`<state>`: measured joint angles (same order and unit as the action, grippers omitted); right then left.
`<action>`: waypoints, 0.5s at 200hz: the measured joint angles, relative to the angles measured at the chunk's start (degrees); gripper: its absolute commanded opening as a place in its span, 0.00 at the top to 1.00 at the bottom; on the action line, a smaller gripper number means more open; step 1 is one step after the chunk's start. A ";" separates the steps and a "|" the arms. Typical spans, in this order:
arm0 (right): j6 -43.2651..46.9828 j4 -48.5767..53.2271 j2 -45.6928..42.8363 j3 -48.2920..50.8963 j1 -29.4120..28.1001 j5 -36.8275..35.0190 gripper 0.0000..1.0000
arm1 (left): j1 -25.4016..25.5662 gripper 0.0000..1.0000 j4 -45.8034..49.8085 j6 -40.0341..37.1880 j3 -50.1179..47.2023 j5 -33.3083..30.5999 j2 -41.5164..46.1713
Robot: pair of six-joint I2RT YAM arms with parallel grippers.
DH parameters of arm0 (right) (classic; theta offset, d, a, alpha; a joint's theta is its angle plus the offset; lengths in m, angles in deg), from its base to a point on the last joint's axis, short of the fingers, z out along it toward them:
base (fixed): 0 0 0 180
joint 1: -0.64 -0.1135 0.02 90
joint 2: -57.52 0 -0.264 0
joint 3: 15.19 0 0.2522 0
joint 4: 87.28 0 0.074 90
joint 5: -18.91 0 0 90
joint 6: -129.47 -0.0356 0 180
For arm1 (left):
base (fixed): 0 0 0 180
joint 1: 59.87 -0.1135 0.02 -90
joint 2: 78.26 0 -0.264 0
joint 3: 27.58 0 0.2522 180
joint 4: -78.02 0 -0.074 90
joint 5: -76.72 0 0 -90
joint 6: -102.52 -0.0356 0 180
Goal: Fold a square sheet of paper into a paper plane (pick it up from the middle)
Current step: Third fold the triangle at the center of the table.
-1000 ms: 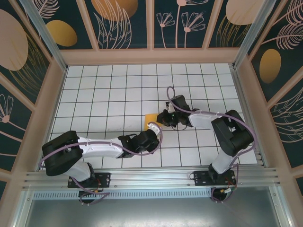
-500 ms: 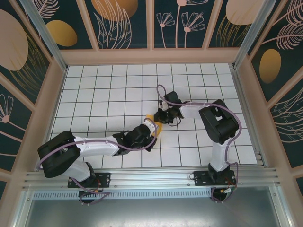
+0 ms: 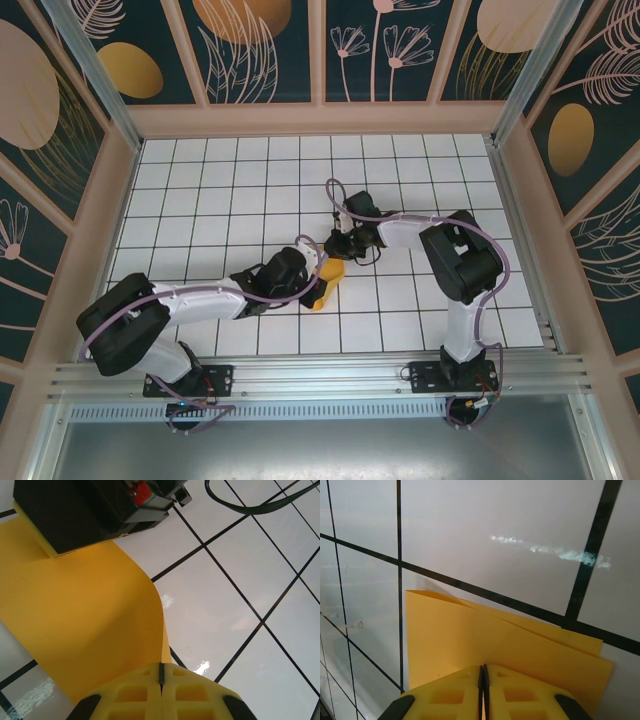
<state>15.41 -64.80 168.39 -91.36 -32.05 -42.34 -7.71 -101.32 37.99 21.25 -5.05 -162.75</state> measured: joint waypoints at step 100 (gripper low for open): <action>0.87 0.15 0.31 -0.24 0.02 0.87 0.86 | -5.62 1.00 -0.39 -2.43 0.50 7.02 -4.57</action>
<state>16.29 -64.65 168.69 -91.60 -32.03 -41.47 -13.33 -101.72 35.57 21.75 1.96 -167.32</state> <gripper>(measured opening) 0.143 0.058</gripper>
